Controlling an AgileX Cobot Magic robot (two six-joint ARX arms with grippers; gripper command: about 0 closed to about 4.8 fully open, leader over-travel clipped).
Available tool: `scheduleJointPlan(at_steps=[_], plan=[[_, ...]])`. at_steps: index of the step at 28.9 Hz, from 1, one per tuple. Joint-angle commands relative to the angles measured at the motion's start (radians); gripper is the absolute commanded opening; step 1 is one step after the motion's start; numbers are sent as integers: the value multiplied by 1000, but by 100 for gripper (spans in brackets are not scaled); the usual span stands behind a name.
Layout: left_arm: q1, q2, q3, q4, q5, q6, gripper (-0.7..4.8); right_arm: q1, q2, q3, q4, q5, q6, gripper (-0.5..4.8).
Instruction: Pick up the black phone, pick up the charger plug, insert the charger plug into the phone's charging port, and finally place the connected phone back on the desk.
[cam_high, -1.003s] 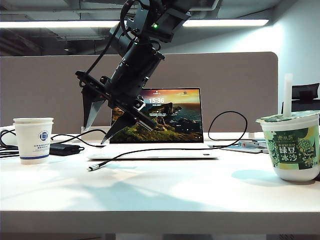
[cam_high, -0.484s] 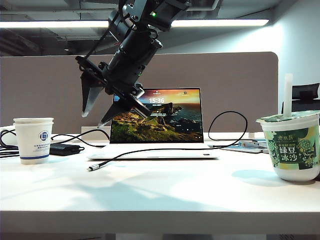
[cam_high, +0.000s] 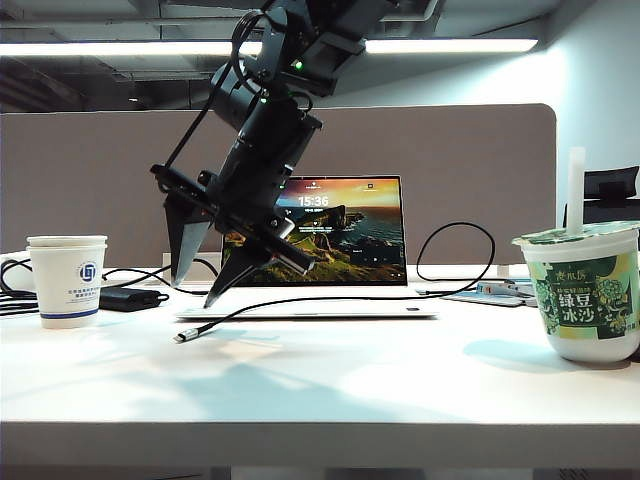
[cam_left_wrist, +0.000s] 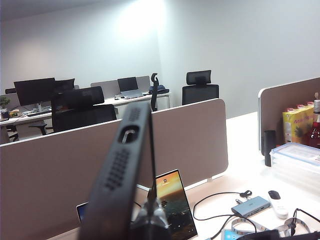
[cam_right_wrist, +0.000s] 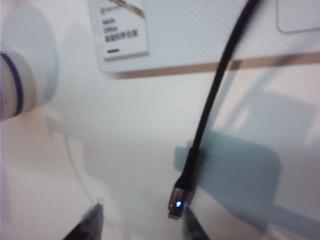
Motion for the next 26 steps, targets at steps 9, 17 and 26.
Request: scheduleJointPlan(at_steps=[9,17,26], plan=[[2,-15,8,43,7,0,-7,3,22,5,-10,23,-7,199],[2,-15,8,43,7,0,-7,10,39,5,-10,19,-21,198],[2,-17,8,43,7,1,-7,18,66,5,-32,16,-26,143]])
